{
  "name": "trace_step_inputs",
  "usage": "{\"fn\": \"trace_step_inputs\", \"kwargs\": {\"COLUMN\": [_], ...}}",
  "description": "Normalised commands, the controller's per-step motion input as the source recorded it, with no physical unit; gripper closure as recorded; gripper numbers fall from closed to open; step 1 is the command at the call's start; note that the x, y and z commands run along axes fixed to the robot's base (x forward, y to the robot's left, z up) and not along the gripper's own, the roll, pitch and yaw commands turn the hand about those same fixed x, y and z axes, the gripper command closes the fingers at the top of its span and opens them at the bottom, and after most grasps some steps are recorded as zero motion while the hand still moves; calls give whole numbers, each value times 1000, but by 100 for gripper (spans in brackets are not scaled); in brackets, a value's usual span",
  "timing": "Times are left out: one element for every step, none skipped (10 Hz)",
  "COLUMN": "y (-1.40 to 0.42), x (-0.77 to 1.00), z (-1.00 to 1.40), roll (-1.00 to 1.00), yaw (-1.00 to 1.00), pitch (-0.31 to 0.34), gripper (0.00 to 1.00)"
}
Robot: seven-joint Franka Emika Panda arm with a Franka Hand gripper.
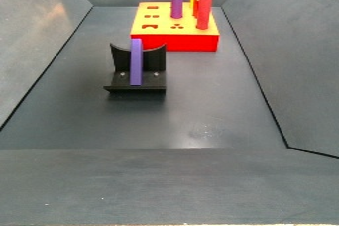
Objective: Pick up the rectangle object. Move up. Place the rectangle object on the fixture. Regrasp the rectangle object. Move to above the board. Insert the rectangle object.
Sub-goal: Regrasp the rectangle object.
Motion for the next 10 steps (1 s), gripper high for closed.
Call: {"fn": "trace_step_inputs", "kwargs": {"y": [-30, -29, -26, -25, -23, -20, -18, -17, -15, -18], "x": [-44, -47, -48, -47, -37, -30, -24, -25, -23, -14], "z": [18, 12, 8, 10, 4, 2, 7, 6, 7, 11], "roll": [1000, 1000, 1000, 1000, 1000, 1000, 1000, 1000, 1000, 1000], "yaw": [34, 35, 35, 36, 36, 38, 38, 39, 41, 42], "pitch": [28, 25, 15, 11, 3, -3, -8, -10, -8, -5], "gripper": [0, 0, 0, 0, 0, 0, 0, 0, 0, 0]}}
